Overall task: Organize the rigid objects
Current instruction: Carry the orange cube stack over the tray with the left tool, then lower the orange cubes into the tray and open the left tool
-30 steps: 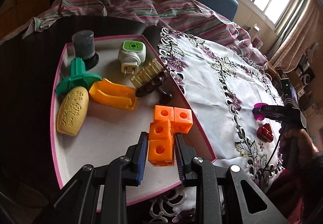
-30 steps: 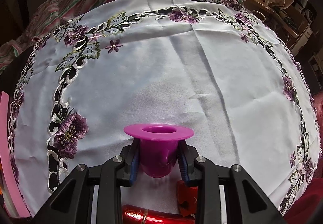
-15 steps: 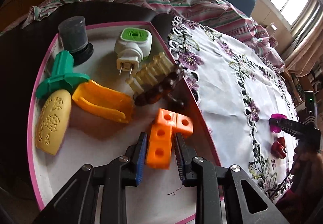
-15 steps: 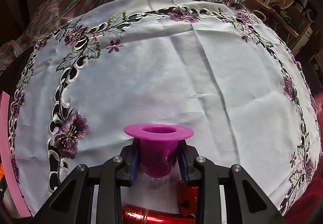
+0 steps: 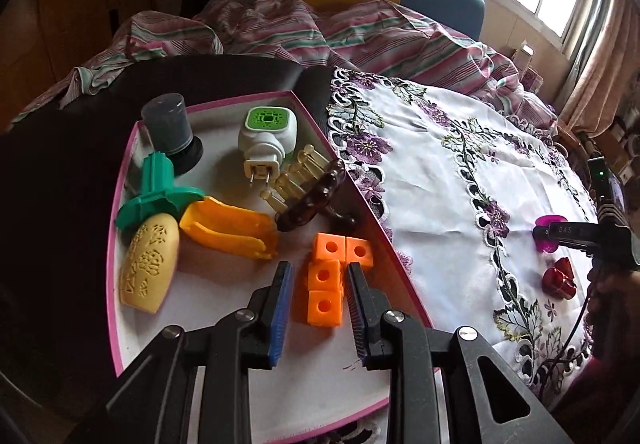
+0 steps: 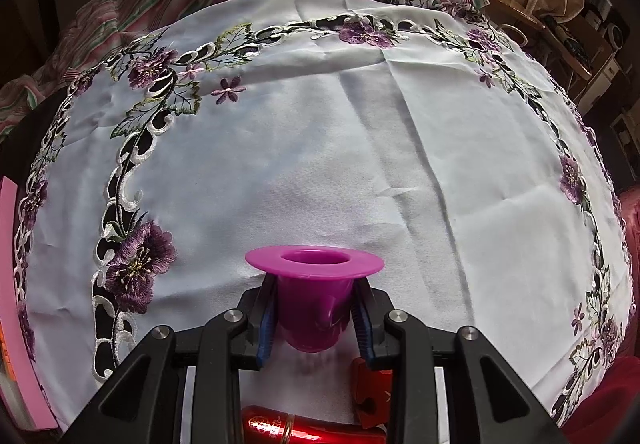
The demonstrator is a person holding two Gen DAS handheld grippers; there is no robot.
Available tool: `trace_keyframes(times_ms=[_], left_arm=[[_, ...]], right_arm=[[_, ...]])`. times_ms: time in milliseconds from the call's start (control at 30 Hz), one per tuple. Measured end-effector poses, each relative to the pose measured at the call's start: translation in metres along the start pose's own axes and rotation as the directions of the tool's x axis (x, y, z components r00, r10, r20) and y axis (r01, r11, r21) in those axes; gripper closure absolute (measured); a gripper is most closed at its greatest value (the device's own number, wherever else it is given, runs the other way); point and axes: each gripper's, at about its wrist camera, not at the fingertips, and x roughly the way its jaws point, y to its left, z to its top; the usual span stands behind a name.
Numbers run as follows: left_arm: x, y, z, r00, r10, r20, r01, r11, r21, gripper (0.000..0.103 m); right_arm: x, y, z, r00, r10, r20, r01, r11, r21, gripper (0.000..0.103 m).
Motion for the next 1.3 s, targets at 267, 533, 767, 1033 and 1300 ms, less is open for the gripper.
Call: trace_keyframes(times_ms=[267,533,767,1033,1300], left_arm=[[-0.015,0.006,-0.005,0.999,0.034,0.036,-0.034,0.999,-0.005,0.076],[-0.023,0.01,-0.009,0.997,0.055,0.054,-0.055,0.998,0.001,0.076],[-0.029,0.014,-0.011,0.994,0.08,0.075,-0.08,0.997,-0.005,0.075],[-0.032,0.02,-0.015,0.992,0.095,0.076,-0.095,0.995,-0.016,0.075],[-0.036,0.028,-0.017,0.99,0.113,0.086,-0.111,0.994,-0.025,0.075]], right_arm=[[0.001,0.0,-0.001,1.0,-0.001,0.003,0.001,1.0,-0.001,0.071],[0.0,0.001,-0.002,1.0,-0.002,0.004,0.002,1.0,-0.004,0.071],[-0.001,0.001,-0.001,1.0,0.003,0.004,-0.003,1.0,-0.002,0.071],[-0.002,0.009,-0.002,1.0,0.022,0.004,-0.022,0.999,-0.033,0.071],[-0.012,0.005,0.0,0.997,0.048,0.056,-0.048,0.999,-0.007,0.071]])
